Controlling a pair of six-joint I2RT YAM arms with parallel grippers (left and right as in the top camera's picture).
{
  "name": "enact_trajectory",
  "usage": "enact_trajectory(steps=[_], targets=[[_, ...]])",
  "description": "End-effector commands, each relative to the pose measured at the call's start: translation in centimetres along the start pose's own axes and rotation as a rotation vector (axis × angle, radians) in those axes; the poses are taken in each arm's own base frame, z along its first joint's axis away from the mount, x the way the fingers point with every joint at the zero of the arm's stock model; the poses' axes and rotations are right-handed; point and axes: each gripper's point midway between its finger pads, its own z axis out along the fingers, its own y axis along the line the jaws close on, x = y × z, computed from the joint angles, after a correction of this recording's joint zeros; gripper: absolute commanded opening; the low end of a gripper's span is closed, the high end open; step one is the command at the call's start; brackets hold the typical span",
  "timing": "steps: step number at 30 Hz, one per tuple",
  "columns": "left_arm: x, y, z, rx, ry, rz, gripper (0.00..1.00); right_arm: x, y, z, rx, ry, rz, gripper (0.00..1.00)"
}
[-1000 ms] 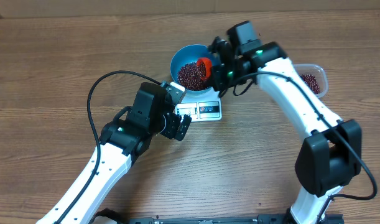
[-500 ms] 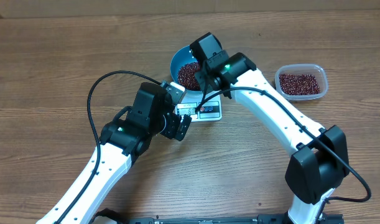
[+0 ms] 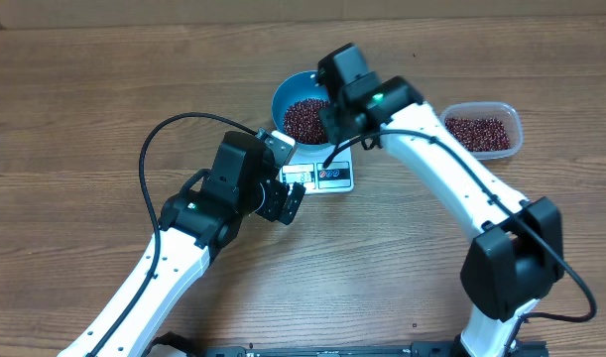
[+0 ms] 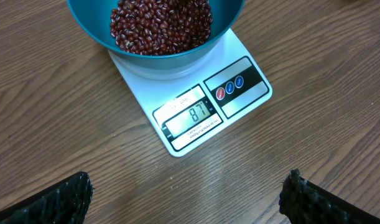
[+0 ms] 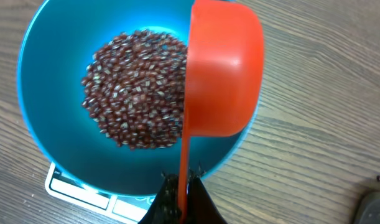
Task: Scoop item into bowl and weigh 150g on scale
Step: 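Tip the scoop to pour beans into the blue bowl, then move the empty scoop back over the bean tub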
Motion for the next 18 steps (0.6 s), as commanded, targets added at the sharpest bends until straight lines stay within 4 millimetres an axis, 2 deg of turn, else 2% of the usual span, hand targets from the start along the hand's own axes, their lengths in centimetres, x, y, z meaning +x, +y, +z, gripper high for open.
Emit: enact_trajectory(steps=[1,5,9,13,18], targets=[[0.2,0.3,0.2,-0.009,0.006,0.000,0.99,-2.6,-1.7,-4.8,-0.146,-0.119,0.085,0.04],[0.2,0.3,0.2,-0.009,0.006,0.000,1.00,-2.5,-5.9,-7.3,-0.152,-0.152,0.174,0.04],[0.2,0.3,0.2,-0.009,0.006,0.000,1.00,-0.7,-11.5,-9.5,-0.099,-0.150,0.291,0.04],[0.2,0.3,0.2,-0.009,0.006,0.000,1.00,2.8,-17.4,-10.8,-0.025,-0.100,0.434,0.04],[0.2,0.3,0.2,-0.009,0.006,0.000,1.00,7.8,-22.4,-11.2,0.030,0.001,0.554,0.04]])
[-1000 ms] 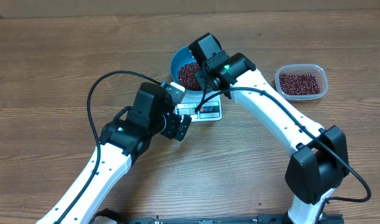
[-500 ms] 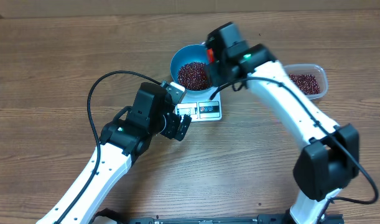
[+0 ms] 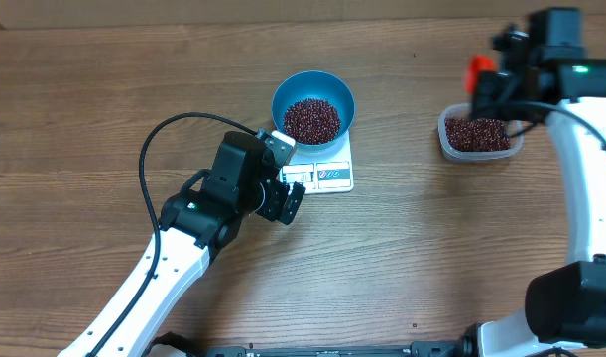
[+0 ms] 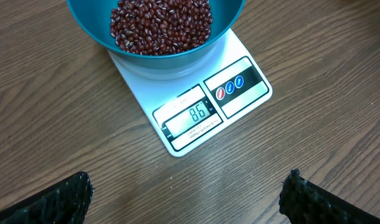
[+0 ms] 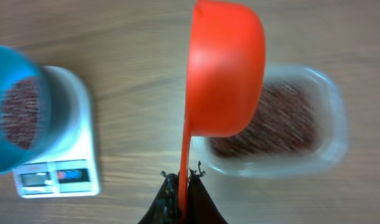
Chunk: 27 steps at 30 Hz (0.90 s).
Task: Scoop item into bowl and weigh 150g on scale
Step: 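Move the empty scoop back over the bean tub, then dip the red scoop into the beans in the tub and fill it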
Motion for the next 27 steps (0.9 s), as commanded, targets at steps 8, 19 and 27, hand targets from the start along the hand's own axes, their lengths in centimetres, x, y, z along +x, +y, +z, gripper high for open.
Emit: enact_trajectory(steps=[8,19,27], targets=[[0.2,0.3,0.2,-0.009,0.005,0.000,1.00,2.5,-7.1,1.1,0.055,0.080,0.148,0.04],[0.2,0.3,0.2,-0.009,0.005,0.000,1.00,4.6,-8.2,7.4,0.037,0.198,0.116,0.04],[0.2,0.3,0.2,-0.009,0.005,0.000,1.00,5.6,-8.2,11.0,-0.022,0.261,0.047,0.04]])
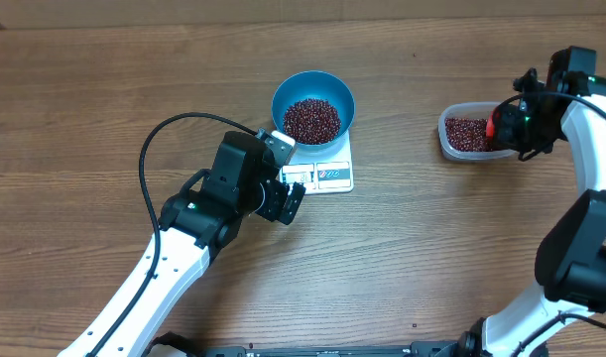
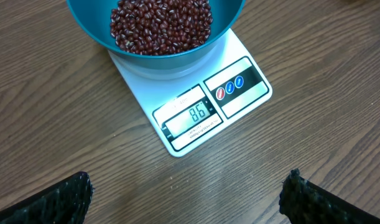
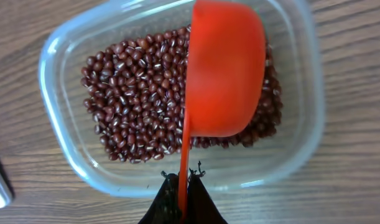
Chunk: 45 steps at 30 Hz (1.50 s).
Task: Scoop item into bowl and weigh 150g on scale
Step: 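Dip the red scoop into the beans in the tub and fill it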
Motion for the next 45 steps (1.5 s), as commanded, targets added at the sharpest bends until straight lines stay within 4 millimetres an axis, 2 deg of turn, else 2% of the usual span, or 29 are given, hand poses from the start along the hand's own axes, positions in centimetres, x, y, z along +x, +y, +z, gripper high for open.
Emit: enact_trajectory(steps=[1,5,9,28,45], targets=[[0.2,0.3,0.2,-0.009,0.006,0.000,0.99,0.6,0.3,2.3,-0.039,0.055,-0.079,0.04],[0.2,0.3,0.2,-0.009,0.006,0.000,1.00,1.2,0.5,3.8,-0.073,0.096,-0.143,0.04],[0.2,0.3,0.2,-0.009,0.006,0.000,1.00,1.3,1.6,4.2,-0.147,0.096,-0.190,0.04],[0.2,0.3,0.2,-0.009,0.006,0.000,1.00,2.5,4.4,3.4,-0.322,0.110,-0.277,0.04],[0.2,0.3,0.2,-0.009,0.006,0.000,1.00,2.4,6.6,2.4,-0.472,0.089,-0.236,0.04]])
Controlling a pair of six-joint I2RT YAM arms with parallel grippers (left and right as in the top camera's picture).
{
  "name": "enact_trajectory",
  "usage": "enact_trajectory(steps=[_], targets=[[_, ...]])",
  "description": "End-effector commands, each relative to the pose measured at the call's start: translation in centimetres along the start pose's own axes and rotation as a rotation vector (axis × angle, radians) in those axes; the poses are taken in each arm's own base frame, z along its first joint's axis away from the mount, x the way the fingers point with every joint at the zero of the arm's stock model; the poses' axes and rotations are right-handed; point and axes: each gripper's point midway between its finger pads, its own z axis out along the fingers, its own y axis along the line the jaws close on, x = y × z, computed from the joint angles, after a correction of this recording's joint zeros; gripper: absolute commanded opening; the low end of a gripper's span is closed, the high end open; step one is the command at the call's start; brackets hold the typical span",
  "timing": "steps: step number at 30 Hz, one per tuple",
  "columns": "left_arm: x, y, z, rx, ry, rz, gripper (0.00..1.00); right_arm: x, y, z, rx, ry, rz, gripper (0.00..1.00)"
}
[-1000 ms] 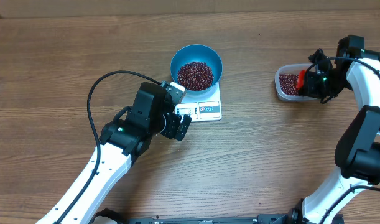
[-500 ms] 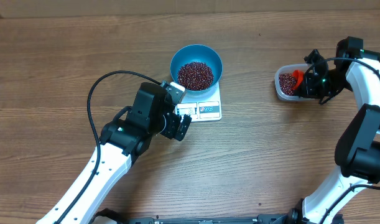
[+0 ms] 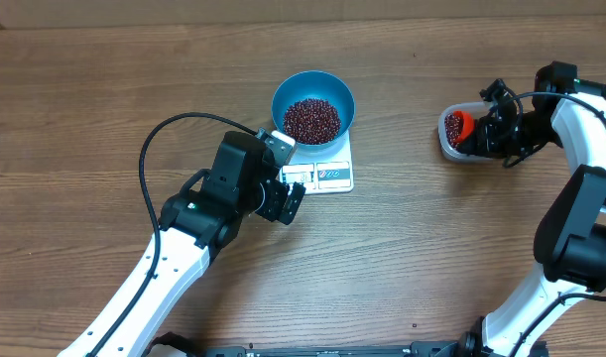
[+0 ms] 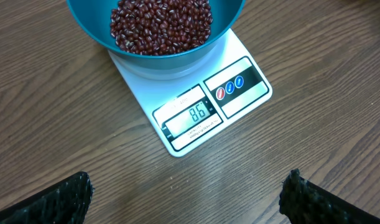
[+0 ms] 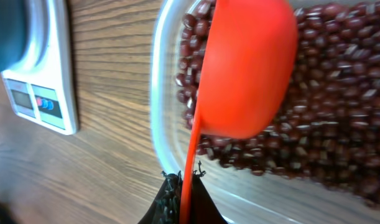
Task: Scoop item into bowl and weigh 150g on scale
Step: 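Dip the red scoop into the beans in the tub and fill it, then lift the filled scoop and carry it over the blue bowl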
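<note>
A blue bowl (image 3: 313, 102) of red beans (image 4: 161, 25) rests on the white scale (image 4: 190, 106), whose display (image 4: 198, 112) reads 86. My right gripper (image 5: 183, 179) is shut on the thin handle of an orange scoop (image 5: 247, 68). The scoop's cup is over the beans in the clear tub (image 5: 168, 93), near the tub's left end, also visible overhead as the orange scoop (image 3: 461, 126). My left gripper (image 4: 183, 193) is open, low over the bare table in front of the scale, with nothing between its fingers (image 4: 59, 199).
The clear tub (image 3: 451, 149) stands at the table's right side, well apart from the scale (image 3: 322, 174). A black cable (image 3: 169, 134) loops over the left arm. The wooden table (image 3: 402, 258) stretches between the two arms.
My right gripper has turned and shifted, so the scoop now sits at the tub's left end over the beans. The scale reads 86 as before. The left arm has not moved.
At first my right gripper held the scoop over the blue bowl and the scale read 87. Then the scoop was away by the tub and the reading was 86. After that it hung over the tub's beans, and now it sits at the tub's left end.
</note>
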Motion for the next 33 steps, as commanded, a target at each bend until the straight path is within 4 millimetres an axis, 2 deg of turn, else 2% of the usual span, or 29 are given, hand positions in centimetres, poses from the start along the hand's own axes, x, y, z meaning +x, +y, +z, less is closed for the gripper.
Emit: enact_trajectory(steps=[1,16,19,24,33], targets=[[0.2,0.3,0.2,-0.009,0.006,0.000,1.00,-0.3,1.2,0.2,-0.092,-0.025,0.022,0.04],[0.2,0.3,0.2,-0.009,0.006,0.000,0.99,-0.4,-2.7,-3.6,-0.168,-0.161,0.240,0.04],[0.2,0.3,0.2,-0.009,0.006,0.000,1.00,-0.4,-2.9,-4.3,-0.199,-0.189,0.260,0.04],[0.2,0.3,0.2,-0.009,0.006,0.000,1.00,-0.5,-2.7,-5.3,-0.262,-0.228,0.266,0.04],[0.2,0.3,0.2,-0.009,0.006,0.000,1.00,-1.2,0.8,-7.3,-0.412,-0.273,0.180,0.04]])
